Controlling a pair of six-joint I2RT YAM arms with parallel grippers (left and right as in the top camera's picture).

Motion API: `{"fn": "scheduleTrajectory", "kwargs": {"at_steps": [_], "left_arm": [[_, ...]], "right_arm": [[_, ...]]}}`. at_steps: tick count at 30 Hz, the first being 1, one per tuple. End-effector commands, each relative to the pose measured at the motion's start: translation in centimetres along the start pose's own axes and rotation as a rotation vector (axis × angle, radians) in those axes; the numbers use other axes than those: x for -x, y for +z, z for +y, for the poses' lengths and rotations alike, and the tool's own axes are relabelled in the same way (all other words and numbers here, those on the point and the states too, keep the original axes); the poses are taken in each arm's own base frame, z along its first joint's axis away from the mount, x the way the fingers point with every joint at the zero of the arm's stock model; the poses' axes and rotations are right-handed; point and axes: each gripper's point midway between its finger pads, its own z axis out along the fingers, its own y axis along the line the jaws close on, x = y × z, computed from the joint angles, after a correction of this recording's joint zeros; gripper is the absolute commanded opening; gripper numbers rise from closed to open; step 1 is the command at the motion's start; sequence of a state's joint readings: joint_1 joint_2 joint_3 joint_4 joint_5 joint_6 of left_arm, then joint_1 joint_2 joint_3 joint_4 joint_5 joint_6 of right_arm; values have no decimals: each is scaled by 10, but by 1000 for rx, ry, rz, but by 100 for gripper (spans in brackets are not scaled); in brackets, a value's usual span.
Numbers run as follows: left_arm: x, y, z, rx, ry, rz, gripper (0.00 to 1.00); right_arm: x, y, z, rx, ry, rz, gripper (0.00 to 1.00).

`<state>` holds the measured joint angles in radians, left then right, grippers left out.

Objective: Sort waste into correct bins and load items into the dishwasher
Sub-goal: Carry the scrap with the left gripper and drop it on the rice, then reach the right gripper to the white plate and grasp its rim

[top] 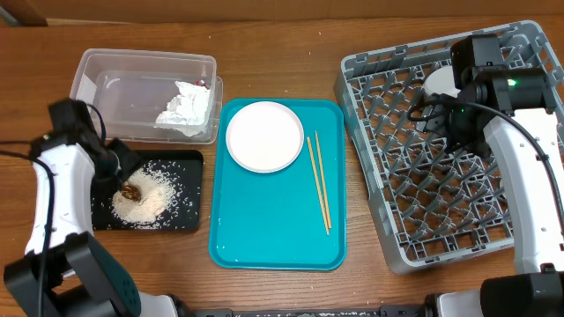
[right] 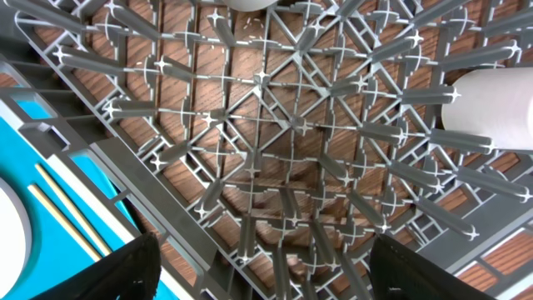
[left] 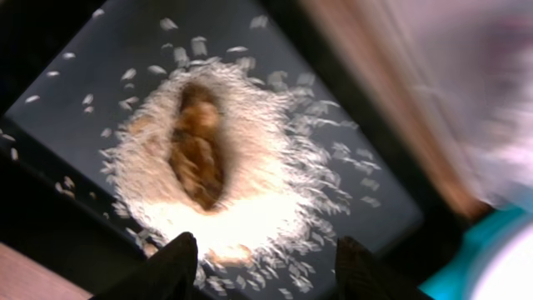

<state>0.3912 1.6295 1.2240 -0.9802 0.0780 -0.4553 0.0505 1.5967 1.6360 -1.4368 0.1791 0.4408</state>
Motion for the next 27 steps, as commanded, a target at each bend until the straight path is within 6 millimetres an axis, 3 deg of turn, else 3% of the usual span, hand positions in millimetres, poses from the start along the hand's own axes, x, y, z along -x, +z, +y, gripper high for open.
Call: {"fn": "scheduleTrajectory", "kwargs": {"at_steps": [1,7,15,22,27], "left_arm": [[-2,-43,-38,-127,125,-42,56],[-52,-47,-57,-101,287,62,59],[-119,-36,-65,13,486,189,67],[-147,-27,-72,28,585,226,71],[-150,-26,-72,31,595,230,72]], "right_arm": [[-4,0,16,89,-69,28,83],[-21,-28,98,571,-372,63,84],[-27,-41,165,686,-529,-49,84],[-58,-2,221,634,-585,17,83],[-83,48,246,530,-514,111,80]]}}
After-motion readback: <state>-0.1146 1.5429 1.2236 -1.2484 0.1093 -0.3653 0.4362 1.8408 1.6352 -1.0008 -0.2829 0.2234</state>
